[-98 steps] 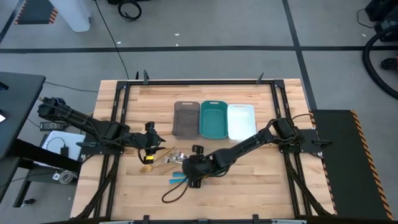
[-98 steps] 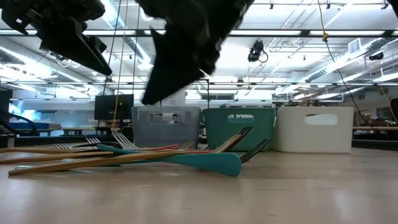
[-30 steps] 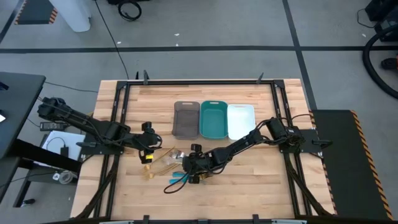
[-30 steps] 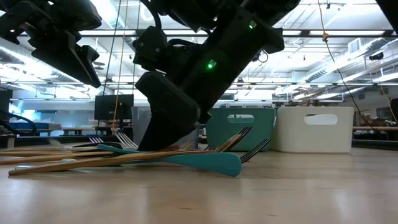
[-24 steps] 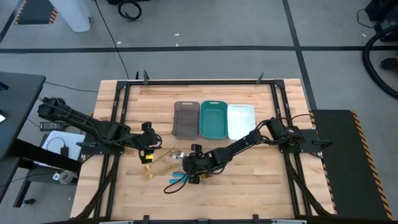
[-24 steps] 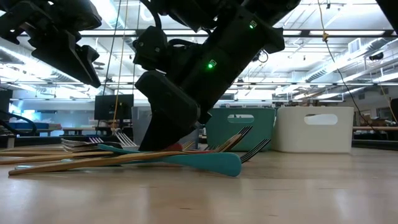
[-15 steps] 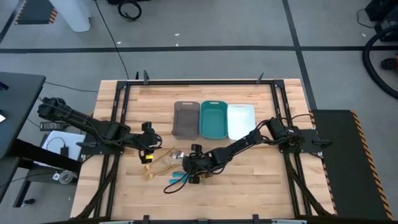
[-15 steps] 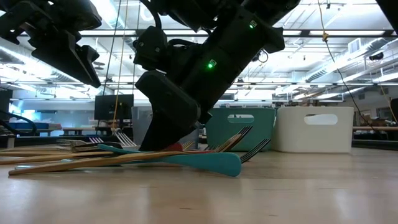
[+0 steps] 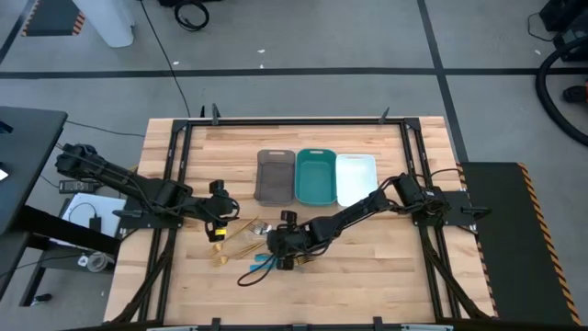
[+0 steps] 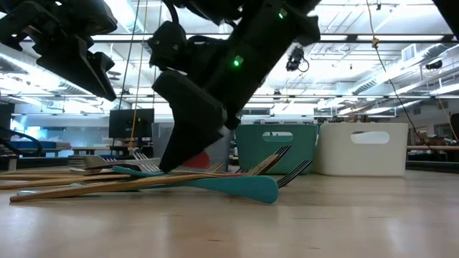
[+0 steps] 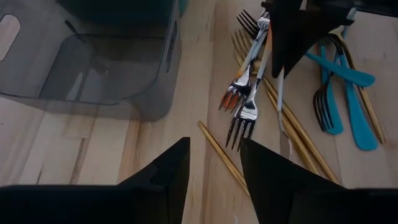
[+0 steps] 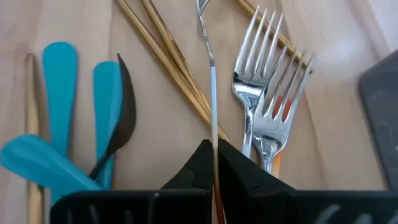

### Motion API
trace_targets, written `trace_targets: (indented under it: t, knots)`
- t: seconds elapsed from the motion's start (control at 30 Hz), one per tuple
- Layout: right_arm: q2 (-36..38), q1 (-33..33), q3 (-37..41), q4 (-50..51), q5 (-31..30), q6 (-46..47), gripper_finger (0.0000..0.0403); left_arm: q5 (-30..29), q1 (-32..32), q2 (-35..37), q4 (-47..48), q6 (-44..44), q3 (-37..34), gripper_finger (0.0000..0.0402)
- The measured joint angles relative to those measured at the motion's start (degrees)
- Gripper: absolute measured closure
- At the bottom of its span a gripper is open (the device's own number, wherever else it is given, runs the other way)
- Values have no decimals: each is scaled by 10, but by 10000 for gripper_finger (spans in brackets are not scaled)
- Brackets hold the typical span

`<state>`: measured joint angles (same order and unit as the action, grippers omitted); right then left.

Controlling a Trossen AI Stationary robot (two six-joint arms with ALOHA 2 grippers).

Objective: Sort silverware by color (type)
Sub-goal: Put the orange fork into the white bin

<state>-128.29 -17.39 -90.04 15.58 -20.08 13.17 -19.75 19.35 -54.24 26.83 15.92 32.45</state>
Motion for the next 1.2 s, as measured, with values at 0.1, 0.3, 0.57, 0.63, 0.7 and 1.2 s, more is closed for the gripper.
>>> trace_targets:
  t: [0.1, 0.3, 0.57, 0.63, 0.7, 1.2]
  knots:
    - [0, 0, -15, 19, -1, -8, 388, 0, 0, 0, 0, 0, 0, 251]
    - [0, 0, -49, 81, -21, -16, 387, 0, 0, 0, 0, 0, 0, 251]
    - [0, -1, -77, 134, -28, -28, 387, 0, 0, 0, 0, 0, 0, 251]
    - [0, -1, -86, 145, -28, -29, 387, 0, 0, 0, -1, 0, 0, 251]
    - [0, -1, -94, 161, -28, -29, 387, 0, 0, 0, -1, 0, 0, 251]
    - [0, -18, -169, 321, -83, -38, 387, 0, 0, 0, -4, 4, 0, 251]
